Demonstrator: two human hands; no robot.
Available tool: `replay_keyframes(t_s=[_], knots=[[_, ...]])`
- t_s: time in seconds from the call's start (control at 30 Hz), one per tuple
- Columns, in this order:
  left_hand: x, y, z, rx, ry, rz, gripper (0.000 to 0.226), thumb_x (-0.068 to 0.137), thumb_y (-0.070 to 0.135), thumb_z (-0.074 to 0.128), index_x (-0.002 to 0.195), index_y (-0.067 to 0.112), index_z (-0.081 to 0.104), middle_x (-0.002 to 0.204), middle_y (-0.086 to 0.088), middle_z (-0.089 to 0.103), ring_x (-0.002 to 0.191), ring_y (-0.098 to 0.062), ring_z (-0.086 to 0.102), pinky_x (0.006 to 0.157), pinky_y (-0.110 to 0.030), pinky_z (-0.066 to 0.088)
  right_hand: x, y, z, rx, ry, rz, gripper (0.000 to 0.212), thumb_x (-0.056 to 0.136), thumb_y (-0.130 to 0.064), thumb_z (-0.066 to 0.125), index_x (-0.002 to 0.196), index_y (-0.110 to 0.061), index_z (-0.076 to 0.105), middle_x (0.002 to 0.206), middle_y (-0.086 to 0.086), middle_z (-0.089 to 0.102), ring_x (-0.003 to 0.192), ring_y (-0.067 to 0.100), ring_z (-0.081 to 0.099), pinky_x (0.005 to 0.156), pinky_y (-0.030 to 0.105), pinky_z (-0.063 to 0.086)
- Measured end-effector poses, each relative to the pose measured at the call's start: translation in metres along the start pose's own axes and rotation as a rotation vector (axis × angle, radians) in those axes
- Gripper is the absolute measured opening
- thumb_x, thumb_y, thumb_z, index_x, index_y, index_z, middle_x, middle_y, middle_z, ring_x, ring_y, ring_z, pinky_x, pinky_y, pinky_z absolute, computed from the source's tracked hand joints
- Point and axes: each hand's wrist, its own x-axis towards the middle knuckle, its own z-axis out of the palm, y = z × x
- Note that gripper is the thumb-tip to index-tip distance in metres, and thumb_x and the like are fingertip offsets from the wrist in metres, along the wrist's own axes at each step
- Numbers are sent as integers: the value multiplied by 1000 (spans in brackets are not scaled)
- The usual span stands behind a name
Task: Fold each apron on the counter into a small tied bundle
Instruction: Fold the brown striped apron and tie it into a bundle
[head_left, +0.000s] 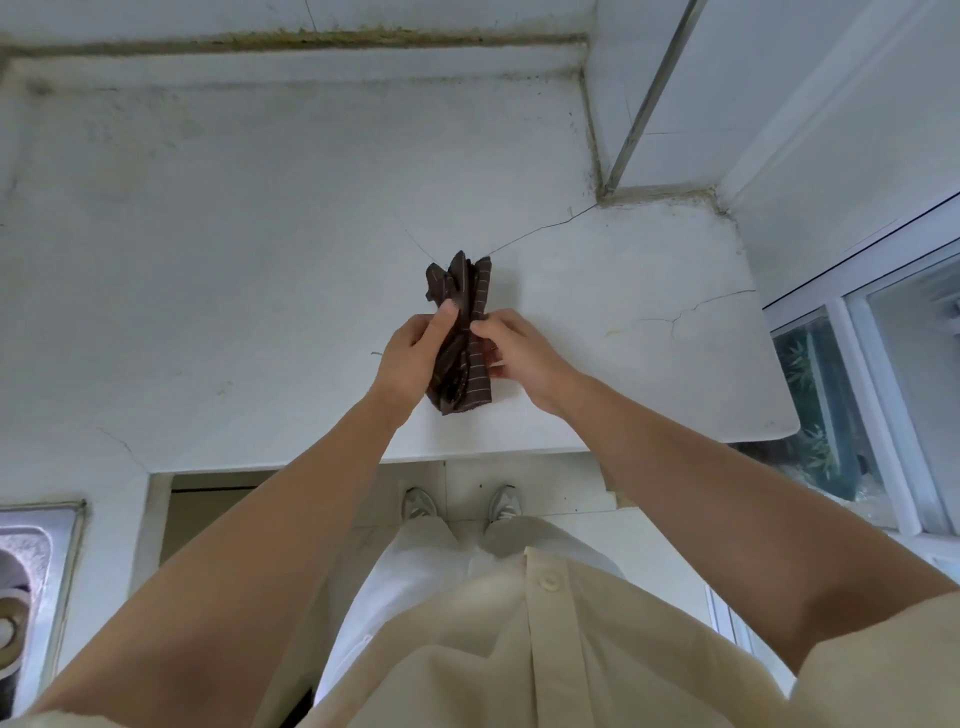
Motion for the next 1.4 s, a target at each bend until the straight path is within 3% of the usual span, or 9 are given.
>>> replay_keyframes(t_s=[0.13, 0.23, 0.3, 0.4, 0.7, 0.8, 0.97, 1.17, 1.4], knots=[[-5, -5, 10, -157, -50, -43, 58, 75, 37, 81, 122, 14, 56, 114, -8, 69, 100, -24, 70, 85, -40, 57, -16, -4, -15, -30, -54, -83, 33, 93, -5, 42, 121, -11, 60, 101, 8, 61, 85, 17, 57, 73, 24, 53], [-12, -9, 19, -328, 36, -92, 34, 86, 9, 67, 119, 10, 60, 110, -14, 70, 96, -34, 69, 79, -42, 59, -26, -2, -24, -127, 29, -135, 37, 95, -5, 45, 129, -13, 55, 103, 5, 57, 92, 16, 56, 75, 20, 51], [-21, -8, 26, -463, 0, -105, 32, 88, 4, 60, 120, 9, 60, 106, -12, 70, 91, -29, 69, 74, -38, 59, -33, 6, -33, -145, 144, -80, 42, 96, -25, 57, 135, -13, 47, 115, 3, 56, 107, 18, 56, 89, 26, 50], [-28, -4, 28, -537, -130, -96, 30, 92, 5, 58, 121, 13, 62, 111, -9, 71, 96, -24, 69, 80, -37, 58, -43, 13, -39, -116, 50, 79, 57, 89, -55, 62, 125, -12, 59, 116, 0, 68, 109, 17, 64, 95, 33, 51], [-44, 2, 36, -403, -140, -74, 42, 93, 33, 64, 126, 8, 59, 117, -7, 70, 105, -22, 68, 89, -38, 57, -81, 30, -29, 86, 120, -209, 37, 93, -20, 66, 127, -8, 58, 116, 10, 69, 102, 22, 69, 83, 30, 58], [-46, 2, 48, -332, -148, -51, 46, 93, 38, 63, 127, 8, 58, 118, -9, 69, 104, -24, 69, 89, -43, 57, -96, 36, -33, 47, 132, -206, 39, 93, -21, 66, 129, -9, 57, 117, 8, 70, 102, 18, 69, 83, 26, 57], [-54, 13, 74, -209, -382, 73, 46, 91, 26, 67, 133, 11, 52, 123, -6, 67, 108, -21, 67, 90, -36, 56, -123, 44, -66, 113, 150, -187, 36, 97, -33, 58, 126, -12, 61, 117, 4, 71, 106, 16, 68, 93, 32, 53], [-56, 41, 146, -127, -348, 194, 38, 96, 31, 60, 129, 13, 55, 118, -3, 69, 102, -17, 69, 83, -30, 57, -132, 39, -123, 43, 469, -369, 31, 99, -30, 55, 124, -10, 59, 116, 7, 69, 104, 20, 67, 95, 42, 54], [-56, 72, 255, -241, -197, 146, 37, 99, 50, 45, 119, 22, 60, 112, -2, 72, 99, -19, 70, 89, -44, 57, -150, 21, -215, -74, 441, -424, 28, 98, -23, 53, 126, -18, 54, 116, 2, 67, 103, 18, 65, 95, 44, 53]])
